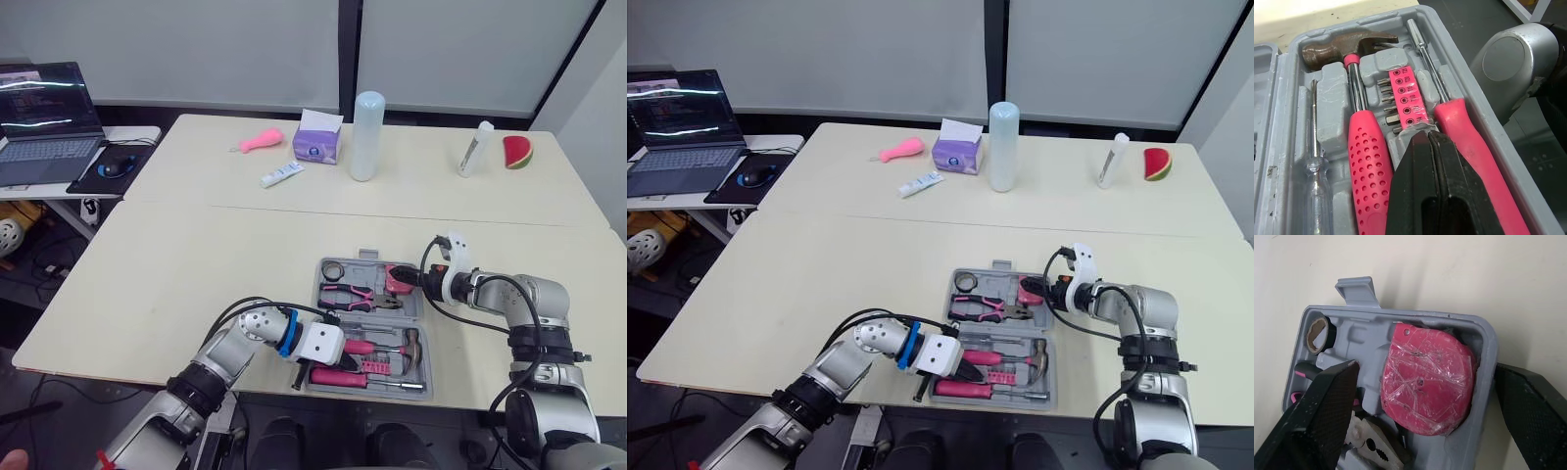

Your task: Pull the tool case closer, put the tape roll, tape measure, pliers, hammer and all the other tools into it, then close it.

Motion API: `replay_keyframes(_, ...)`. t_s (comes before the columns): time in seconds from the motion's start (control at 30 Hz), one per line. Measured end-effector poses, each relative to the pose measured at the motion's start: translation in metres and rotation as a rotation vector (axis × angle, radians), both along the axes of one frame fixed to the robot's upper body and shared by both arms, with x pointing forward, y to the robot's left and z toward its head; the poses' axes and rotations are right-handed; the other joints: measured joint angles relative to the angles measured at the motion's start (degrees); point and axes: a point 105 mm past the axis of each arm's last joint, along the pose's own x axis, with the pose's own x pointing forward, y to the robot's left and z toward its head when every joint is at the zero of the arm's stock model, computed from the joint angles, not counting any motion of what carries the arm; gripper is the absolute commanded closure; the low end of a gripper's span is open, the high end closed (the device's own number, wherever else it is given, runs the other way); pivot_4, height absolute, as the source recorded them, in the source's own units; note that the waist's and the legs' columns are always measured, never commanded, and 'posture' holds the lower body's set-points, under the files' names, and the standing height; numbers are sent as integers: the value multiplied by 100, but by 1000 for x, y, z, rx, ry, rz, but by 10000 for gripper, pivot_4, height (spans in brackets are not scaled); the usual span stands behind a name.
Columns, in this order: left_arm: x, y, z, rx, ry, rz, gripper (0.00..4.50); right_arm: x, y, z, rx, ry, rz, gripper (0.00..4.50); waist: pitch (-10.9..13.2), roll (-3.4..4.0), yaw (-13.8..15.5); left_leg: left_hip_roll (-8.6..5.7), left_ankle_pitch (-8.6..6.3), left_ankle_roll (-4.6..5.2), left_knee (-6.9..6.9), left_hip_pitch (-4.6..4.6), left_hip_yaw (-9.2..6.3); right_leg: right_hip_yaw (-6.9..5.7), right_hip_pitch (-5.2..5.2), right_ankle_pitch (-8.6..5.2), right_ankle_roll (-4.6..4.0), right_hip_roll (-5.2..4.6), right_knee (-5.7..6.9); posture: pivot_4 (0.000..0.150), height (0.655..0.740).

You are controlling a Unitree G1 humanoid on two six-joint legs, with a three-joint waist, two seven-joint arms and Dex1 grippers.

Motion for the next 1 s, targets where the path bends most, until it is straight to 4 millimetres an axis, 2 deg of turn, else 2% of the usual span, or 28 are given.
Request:
replay_keyframes(0.4,0,5,1,19,-18,-23,45000,-6,12,3,122,-60,119,151,0,0,-103,8,0,1,-5,7,-1,3,0,0,0,0,-1,1500,7161)
replay_keyframes(0.6,0,7,1,22,-29,-33,45000,-9,22,18,161,-147,200,151,0,1,-121,8,-2,3,-5,10,-1,6,0,0,0,0,1,1500,7161)
replay_keyframes(0.77,1,7,1,21,-32,-31,45000,-12,25,32,121,-248,281,151,1,1,-114,7,-8,13,-5,10,-3,6,0,0,0,0,0,1500,7161)
replay_keyframes(1.0,1,8,1,2,-23,-6,45000,-29,17,62,-74,-437,466,151,2,0,-102,8,-12,22,-5,10,-8,6,5,0,0,-1,-6,1500,7161)
